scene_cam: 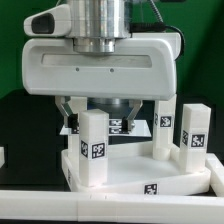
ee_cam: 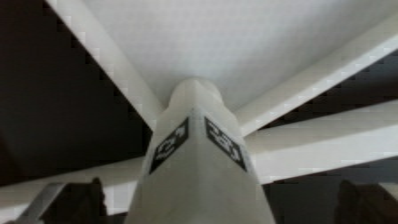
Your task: Assemble desk
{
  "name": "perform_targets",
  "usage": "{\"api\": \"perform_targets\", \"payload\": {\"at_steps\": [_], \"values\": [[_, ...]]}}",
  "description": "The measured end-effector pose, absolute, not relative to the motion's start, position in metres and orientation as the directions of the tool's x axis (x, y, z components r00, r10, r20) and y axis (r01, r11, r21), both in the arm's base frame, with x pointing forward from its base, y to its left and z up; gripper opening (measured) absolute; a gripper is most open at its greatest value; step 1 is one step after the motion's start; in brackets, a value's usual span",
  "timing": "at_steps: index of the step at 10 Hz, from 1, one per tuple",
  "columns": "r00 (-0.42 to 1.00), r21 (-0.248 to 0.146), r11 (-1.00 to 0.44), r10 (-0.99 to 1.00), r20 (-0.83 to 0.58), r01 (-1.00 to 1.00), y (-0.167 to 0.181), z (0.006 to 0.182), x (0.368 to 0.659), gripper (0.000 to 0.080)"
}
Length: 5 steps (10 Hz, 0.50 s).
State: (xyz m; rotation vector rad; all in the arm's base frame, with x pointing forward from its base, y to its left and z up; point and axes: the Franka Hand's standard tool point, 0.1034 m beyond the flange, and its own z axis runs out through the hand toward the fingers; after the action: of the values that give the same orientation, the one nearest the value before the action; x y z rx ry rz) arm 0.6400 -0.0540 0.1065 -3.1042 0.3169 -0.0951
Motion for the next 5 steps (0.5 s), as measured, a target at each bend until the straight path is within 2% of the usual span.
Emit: {"api": "perform_targets", "payload": {"at_steps": [5], "values": [[0.964, 0.032, -0.965, 0.26, 0.046, 0.259, -0.0594, 0.1064, 0.639, 0.0649]]}}
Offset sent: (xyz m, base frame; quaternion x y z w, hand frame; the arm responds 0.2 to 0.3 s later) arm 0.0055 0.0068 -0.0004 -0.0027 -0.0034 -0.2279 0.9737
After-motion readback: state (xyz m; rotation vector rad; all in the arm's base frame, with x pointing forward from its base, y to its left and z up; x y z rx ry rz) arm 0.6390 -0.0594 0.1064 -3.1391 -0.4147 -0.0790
